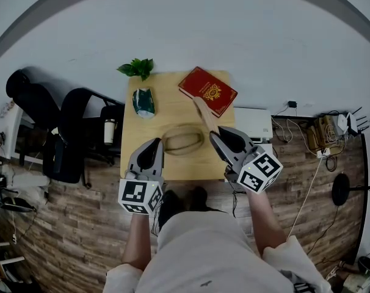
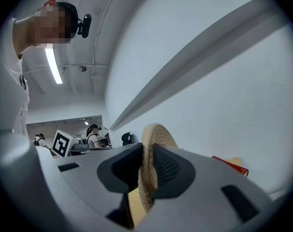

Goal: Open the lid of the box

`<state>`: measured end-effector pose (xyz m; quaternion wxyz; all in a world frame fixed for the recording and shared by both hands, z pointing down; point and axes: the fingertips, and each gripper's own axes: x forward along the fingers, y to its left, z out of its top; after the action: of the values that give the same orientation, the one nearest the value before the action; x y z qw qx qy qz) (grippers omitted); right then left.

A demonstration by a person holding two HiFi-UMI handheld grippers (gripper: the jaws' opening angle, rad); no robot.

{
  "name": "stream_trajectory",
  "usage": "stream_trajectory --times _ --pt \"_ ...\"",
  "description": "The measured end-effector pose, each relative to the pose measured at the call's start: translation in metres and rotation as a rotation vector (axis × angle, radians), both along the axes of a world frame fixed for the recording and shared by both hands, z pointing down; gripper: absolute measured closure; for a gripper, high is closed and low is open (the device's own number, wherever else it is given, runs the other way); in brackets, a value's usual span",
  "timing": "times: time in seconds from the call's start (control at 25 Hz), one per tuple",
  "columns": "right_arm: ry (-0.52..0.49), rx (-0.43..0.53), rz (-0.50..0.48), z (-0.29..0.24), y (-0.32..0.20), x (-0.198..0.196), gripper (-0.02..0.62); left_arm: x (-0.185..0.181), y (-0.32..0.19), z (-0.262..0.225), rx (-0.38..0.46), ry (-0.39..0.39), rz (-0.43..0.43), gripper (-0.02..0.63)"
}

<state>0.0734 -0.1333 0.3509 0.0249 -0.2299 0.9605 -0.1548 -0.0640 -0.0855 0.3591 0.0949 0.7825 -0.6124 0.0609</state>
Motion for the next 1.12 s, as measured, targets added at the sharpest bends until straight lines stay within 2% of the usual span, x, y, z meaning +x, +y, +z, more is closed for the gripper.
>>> stream_trajectory --times 1.12 --pt "0.043 0.017 0.000 0.0088 -0.0014 -0.0027 0.528 -0.0034 -0.0043 0.0053 -0.013 0.001 0.006 0.598"
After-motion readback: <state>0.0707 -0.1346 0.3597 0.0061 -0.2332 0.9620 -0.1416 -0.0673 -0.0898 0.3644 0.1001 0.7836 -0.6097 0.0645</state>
